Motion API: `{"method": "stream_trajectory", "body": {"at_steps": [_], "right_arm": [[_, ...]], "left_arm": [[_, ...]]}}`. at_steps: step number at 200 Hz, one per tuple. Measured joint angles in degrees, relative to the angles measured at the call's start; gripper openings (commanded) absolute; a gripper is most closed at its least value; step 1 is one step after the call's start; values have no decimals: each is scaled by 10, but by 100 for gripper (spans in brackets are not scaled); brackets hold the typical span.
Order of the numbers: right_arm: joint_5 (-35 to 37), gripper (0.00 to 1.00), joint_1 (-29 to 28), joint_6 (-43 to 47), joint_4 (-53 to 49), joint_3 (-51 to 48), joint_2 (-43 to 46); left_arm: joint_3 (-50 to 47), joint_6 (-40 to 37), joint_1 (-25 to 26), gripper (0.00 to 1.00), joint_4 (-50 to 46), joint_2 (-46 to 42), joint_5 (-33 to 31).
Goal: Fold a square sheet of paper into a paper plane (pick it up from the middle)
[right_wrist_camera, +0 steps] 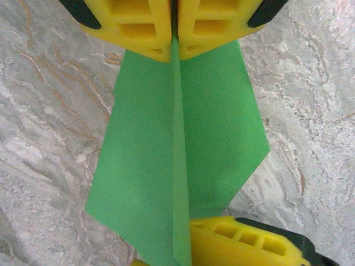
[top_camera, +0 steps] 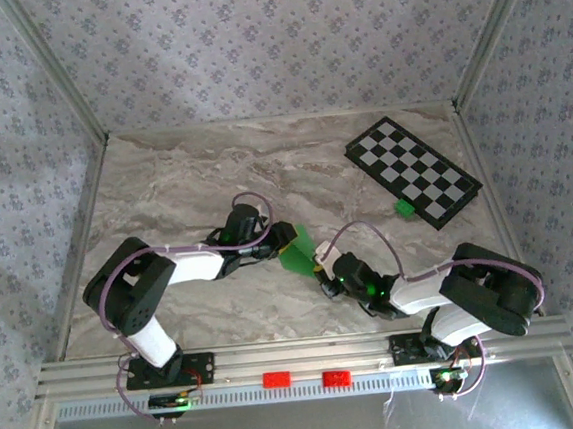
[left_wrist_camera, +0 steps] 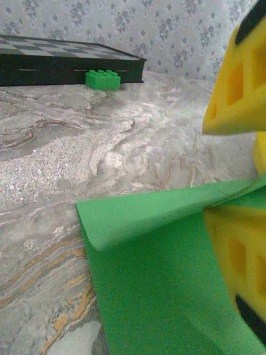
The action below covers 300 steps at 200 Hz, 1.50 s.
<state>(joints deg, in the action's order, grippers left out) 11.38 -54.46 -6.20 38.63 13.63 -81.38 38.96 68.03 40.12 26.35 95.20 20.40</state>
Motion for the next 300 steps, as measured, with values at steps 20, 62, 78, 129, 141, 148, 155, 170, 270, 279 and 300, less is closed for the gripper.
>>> {"method": "stream_trajectory", "body": {"at_steps": [20,62,78,129,141,148,155,170,270,279,300], "right_arm": [[-49,12,28,-14,-13,1,8],[-136,18,68,-43,-33,10,15],[-151,20,73,-49,-35,10,15],[-169,21,76,-55,-37,10,15],[-170,19,76,-55,-37,10,15],[-170,17,76,-56,-37,10,15],[-170,16,76,-56,-37,10,15],[-172,12,76,-56,-37,10,15],[-243,6,113,-89,-49,31,14],[-255,6,120,-95,-55,36,13],[-282,6,134,-108,-73,49,6]], "left_arm": [[0,-6,-3,58,-28,-26,-14],[0,-20,-12,60,-75,-85,-42],[0,-22,-11,60,-82,-87,-44],[0,-22,-11,60,-88,-87,-44],[0,-22,-11,59,-88,-87,-44],[0,-22,-11,59,-88,-87,-44],[0,-22,-11,59,-88,-87,-44],[0,-22,-11,59,-88,-86,-44],[0,-23,-10,61,-92,-85,-49],[0,-23,-10,61,-94,-85,-50],[0,-24,-10,62,-99,-85,-51]]}}
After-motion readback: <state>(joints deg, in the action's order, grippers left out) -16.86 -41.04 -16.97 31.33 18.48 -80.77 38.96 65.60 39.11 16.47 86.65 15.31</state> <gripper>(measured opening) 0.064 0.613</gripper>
